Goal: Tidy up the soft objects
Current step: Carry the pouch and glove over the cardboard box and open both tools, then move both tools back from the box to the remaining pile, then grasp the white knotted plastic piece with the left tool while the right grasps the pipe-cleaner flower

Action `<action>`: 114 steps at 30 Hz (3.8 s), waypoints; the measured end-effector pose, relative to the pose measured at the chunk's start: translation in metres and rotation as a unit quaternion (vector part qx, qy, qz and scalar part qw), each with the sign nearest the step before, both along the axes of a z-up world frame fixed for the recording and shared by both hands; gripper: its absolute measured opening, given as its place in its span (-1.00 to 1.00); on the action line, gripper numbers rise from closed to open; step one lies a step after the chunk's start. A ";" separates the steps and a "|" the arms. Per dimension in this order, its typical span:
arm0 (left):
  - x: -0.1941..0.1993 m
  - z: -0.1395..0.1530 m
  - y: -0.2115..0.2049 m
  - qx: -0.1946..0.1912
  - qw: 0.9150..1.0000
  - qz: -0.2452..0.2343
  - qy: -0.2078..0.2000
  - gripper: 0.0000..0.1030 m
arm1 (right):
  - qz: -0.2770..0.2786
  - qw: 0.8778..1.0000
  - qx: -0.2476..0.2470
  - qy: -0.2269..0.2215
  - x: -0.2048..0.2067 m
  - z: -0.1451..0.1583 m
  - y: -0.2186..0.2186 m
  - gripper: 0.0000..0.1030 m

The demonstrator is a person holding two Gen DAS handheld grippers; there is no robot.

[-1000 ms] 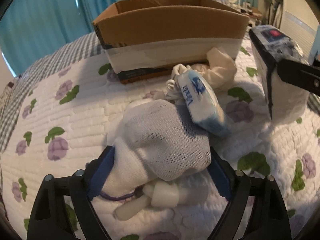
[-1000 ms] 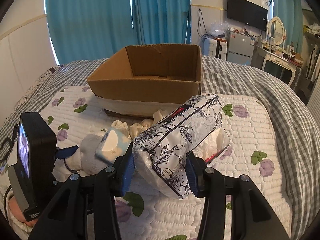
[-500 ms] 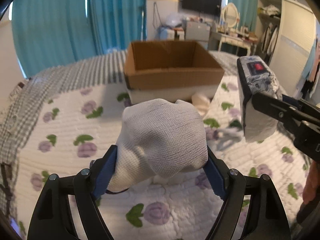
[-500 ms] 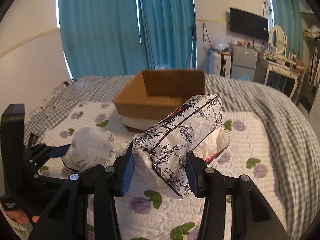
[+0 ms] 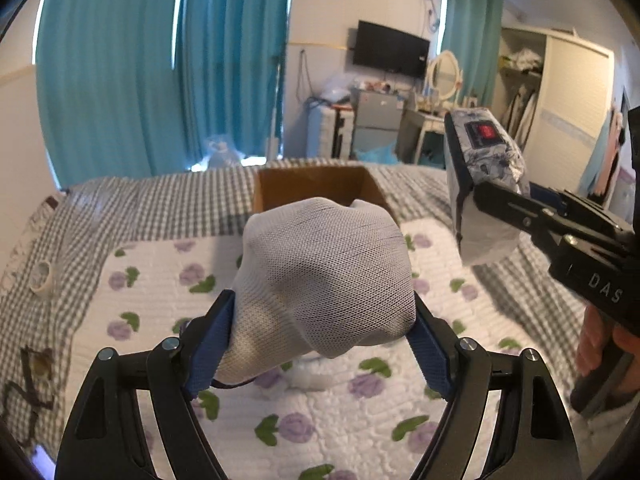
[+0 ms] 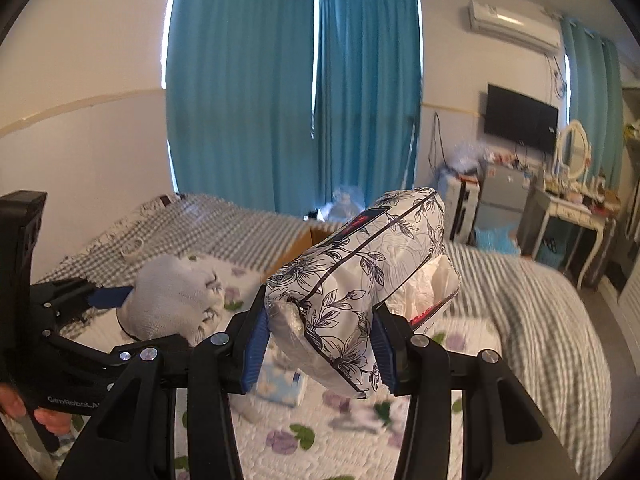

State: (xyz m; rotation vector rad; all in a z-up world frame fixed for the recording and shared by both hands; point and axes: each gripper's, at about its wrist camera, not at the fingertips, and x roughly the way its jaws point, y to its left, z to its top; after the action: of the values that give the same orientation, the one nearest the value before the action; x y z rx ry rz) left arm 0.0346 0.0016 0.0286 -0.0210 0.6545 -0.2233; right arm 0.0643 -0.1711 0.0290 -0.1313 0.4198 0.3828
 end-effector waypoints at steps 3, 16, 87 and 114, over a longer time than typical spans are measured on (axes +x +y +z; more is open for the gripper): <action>0.010 0.014 -0.002 0.010 1.000 0.003 -0.010 0.57 | 0.018 1.000 0.011 -0.011 0.010 0.020 -0.003 -0.12; 0.145 0.017 -0.029 0.033 0.999 0.003 -0.019 0.57 | 0.061 0.997 0.039 0.029 0.146 0.024 0.002 -0.11; 0.011 -0.112 -0.022 0.109 0.992 0.044 0.050 1.00 | -0.108 0.979 -0.042 0.168 0.044 -0.124 -0.046 1.00; 0.046 -0.221 -0.013 0.037 0.984 0.041 0.169 0.52 | -0.112 0.962 -0.040 0.244 0.124 -0.233 -0.054 0.32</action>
State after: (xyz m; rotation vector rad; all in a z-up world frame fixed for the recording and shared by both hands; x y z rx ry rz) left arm 0.0806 -0.0118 -0.1926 -0.0141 0.9980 -0.1163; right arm 0.1885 -0.2247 -0.2036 -0.0651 0.9290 0.1690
